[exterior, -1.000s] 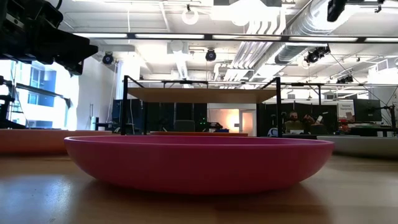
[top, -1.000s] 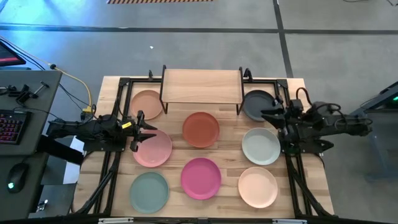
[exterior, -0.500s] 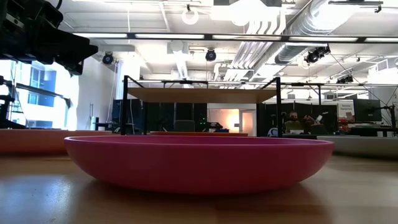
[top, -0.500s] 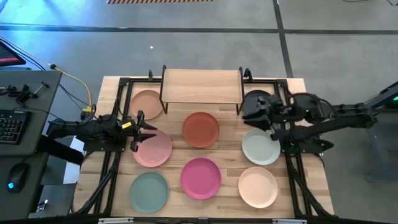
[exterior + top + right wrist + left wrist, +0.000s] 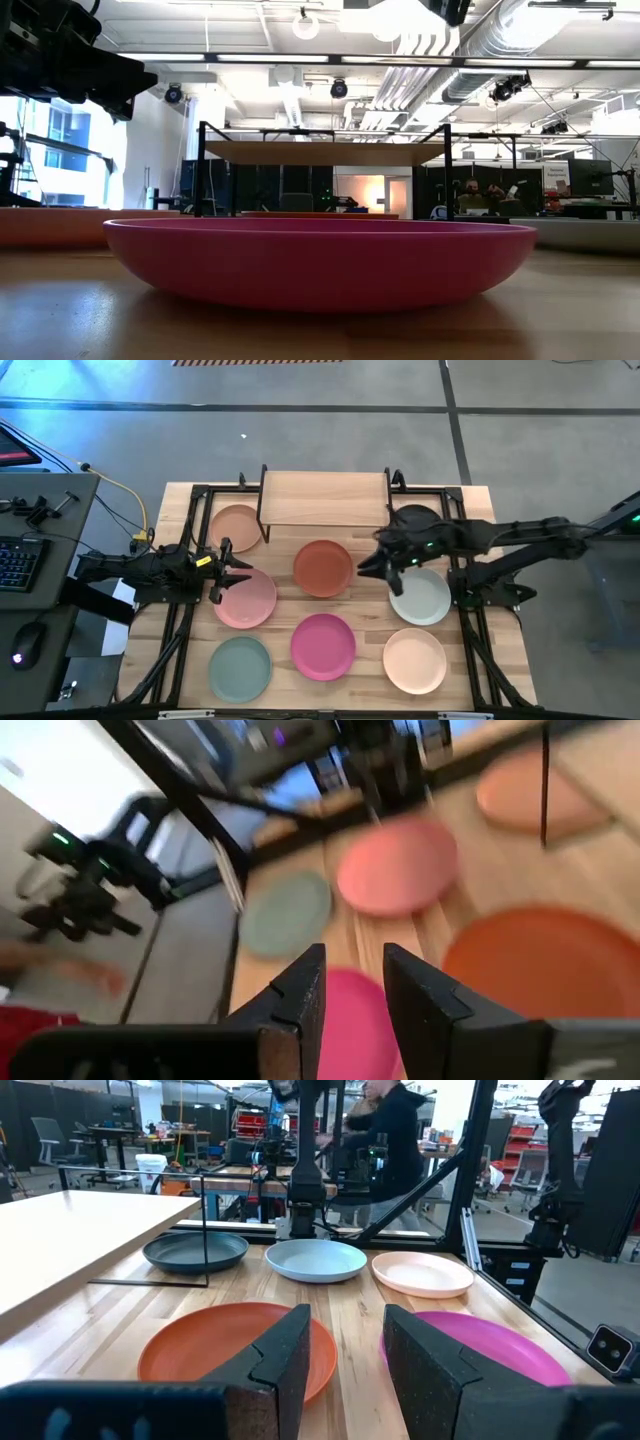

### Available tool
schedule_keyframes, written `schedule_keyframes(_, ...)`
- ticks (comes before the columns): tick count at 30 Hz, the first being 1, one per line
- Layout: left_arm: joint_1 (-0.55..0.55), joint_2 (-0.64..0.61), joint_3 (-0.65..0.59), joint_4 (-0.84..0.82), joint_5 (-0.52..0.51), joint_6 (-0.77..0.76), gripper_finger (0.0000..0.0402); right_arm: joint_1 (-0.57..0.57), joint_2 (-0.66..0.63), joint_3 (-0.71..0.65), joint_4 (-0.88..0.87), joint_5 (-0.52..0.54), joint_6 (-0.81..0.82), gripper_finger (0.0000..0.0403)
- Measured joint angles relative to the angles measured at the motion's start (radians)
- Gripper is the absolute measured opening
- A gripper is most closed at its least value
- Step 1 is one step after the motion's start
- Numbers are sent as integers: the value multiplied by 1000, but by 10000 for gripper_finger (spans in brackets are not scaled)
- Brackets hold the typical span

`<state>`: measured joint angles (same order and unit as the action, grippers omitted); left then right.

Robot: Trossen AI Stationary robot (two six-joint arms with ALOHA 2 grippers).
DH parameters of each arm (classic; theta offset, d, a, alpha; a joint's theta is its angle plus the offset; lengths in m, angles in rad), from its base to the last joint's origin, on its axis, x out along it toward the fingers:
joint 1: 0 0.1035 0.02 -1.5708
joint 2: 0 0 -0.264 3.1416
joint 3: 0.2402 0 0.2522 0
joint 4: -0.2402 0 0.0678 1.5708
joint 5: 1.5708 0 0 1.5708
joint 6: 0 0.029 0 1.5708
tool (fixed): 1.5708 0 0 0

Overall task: Place and stack plates onto a shelf
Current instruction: Put the pink plate on the shelf

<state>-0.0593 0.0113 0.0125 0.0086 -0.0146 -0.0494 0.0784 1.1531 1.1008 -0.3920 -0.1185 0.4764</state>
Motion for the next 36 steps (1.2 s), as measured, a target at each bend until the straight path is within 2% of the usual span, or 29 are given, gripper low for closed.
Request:
schedule_keyframes(14,0,0,0,0,0,0,117,107,215,3,-29,-7,256,91)
schedule_keyframes(20,0,0,0,17,4,13,117,159,308,3,6,-75,312,91)
schedule_keyframes(27,-2,0,0,241,3,-309,117,217,419,3,8,-75,439,91)
schedule_keyframes(31,-2,-1,1,389,3,-405,117,242,457,3,10,-74,511,91)
schedule_keyframes(36,-2,0,1,462,-12,-480,117,271,461,3,26,-11,500,91)
